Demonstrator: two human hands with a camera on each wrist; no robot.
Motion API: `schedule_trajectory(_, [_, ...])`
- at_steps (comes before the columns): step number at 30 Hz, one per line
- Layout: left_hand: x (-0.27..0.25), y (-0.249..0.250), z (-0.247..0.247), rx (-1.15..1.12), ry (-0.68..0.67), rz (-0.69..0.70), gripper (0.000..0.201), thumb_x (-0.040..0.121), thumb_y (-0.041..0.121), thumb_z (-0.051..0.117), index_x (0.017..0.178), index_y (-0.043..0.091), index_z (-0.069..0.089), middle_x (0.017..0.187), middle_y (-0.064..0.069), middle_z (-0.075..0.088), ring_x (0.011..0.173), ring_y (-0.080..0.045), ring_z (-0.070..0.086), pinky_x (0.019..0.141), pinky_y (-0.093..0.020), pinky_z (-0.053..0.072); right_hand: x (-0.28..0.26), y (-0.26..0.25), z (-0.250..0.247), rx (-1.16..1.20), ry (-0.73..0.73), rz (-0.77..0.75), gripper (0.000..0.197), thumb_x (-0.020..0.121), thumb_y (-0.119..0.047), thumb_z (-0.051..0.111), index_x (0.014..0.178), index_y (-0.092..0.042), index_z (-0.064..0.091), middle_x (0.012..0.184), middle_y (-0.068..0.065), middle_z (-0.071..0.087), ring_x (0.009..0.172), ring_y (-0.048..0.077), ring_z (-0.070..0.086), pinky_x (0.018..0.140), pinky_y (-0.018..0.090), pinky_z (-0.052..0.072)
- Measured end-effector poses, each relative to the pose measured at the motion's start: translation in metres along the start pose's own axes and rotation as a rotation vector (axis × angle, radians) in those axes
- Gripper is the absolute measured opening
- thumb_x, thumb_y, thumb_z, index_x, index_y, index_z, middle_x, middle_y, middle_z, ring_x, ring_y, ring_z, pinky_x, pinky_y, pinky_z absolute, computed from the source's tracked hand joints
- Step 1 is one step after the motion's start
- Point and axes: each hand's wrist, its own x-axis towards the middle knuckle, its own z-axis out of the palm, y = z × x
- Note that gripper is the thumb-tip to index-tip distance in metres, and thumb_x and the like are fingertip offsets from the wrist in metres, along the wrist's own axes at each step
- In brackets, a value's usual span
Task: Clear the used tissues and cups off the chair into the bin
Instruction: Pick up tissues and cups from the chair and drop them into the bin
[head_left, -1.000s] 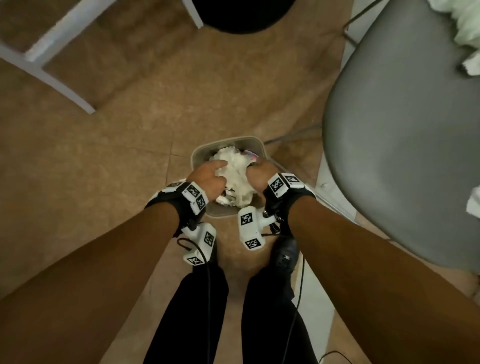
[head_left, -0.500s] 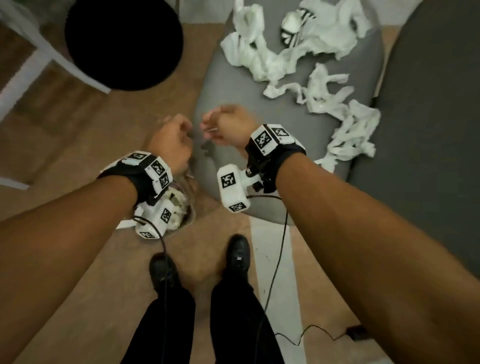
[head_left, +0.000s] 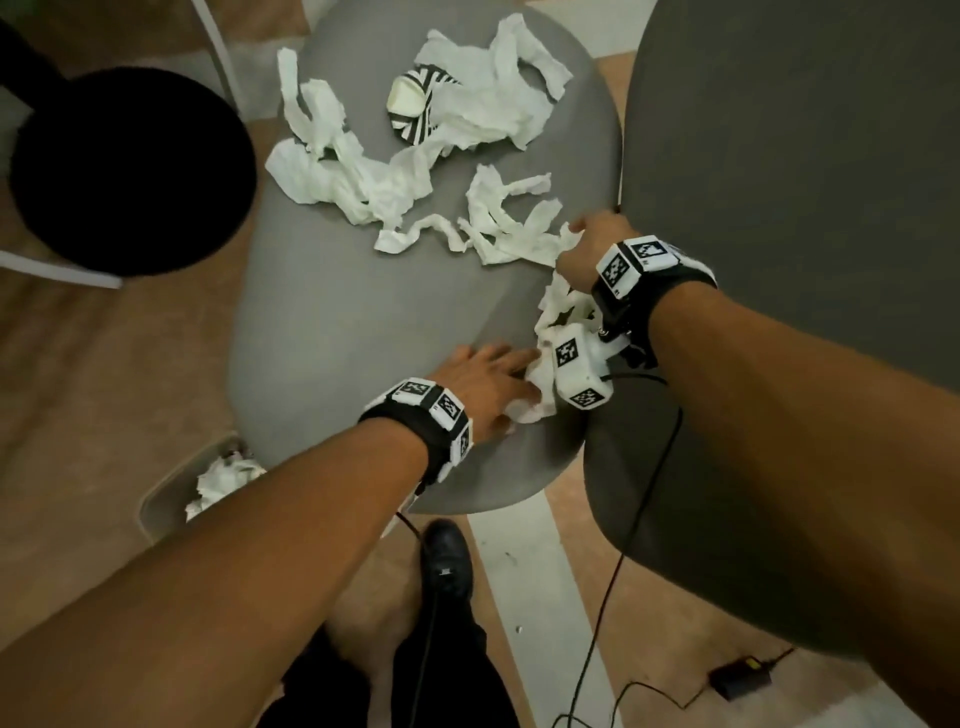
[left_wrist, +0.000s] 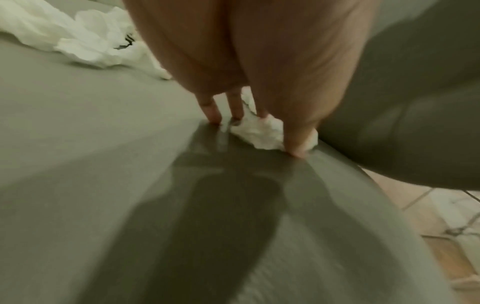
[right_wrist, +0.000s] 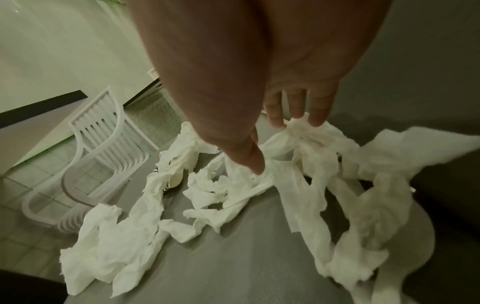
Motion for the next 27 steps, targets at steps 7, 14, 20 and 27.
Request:
schedule_trajectory(7, [-0.002,-0.046,-0.045,-0.32,0.281,-0.351,0.026,0.083,-0.004,0.051,0.107,0.008,0.049,0.096,-0.01,0.054,0.086,-0.031,0.054,0.071,-0.035,0.039,-0.005,-0.001,0.051,-0.242,-0.192,-0.122,0.069,0.085,-0.027,0.069,0.144,-0.019,0.035,0.15,0.013,0.033,0.136,0.041,0.038,0.109,0.054,0.039])
schedule_trajectory(14, [0.004,-0.046,-0.043,-0.361,0.371,-0.421,0.082,0.078,0.037,0.063,0.146,0.014,0.024,0.133,-0.011,0.039,0.124,-0.029,0.038,0.105,-0.041,0.037,-0.009,-0.011,0.06,0.161,-0.187,-0.085,0.026,0.093,-0.013,0.058,0.118,-0.006,0.06,0.113,0.012,0.065,0.103,0.032,0.063,0.09,0.038,0.054])
schedule_trajectory(20, [0.0,-0.064,-0.028,-0.149,0.205,-0.519,0.053,0.091,0.038,0.058,0.139,0.024,0.041,0.123,-0.014,0.042,0.116,-0.035,0.044,0.094,-0.044,0.041,-0.003,-0.017,0.055,0.266,-0.257,-0.143,0.043,0.089,-0.023,0.059,0.131,-0.025,0.05,0.11,0.003,0.063,0.094,0.027,0.066,0.085,0.038,0.056])
schedule_trajectory(27, [-0.021,-0.072,-0.022,-0.512,0.548,-0.594,0.023,0.096,0.032,0.044,0.091,0.009,0.046,0.102,-0.008,0.046,0.089,-0.027,0.051,0.082,-0.042,0.046,0.0,-0.02,0.075,0.221,-0.159,-0.096,0.017,0.095,-0.016,0.042,0.085,-0.009,0.054,0.09,0.012,0.059,0.083,0.031,0.057,0.057,0.026,0.039])
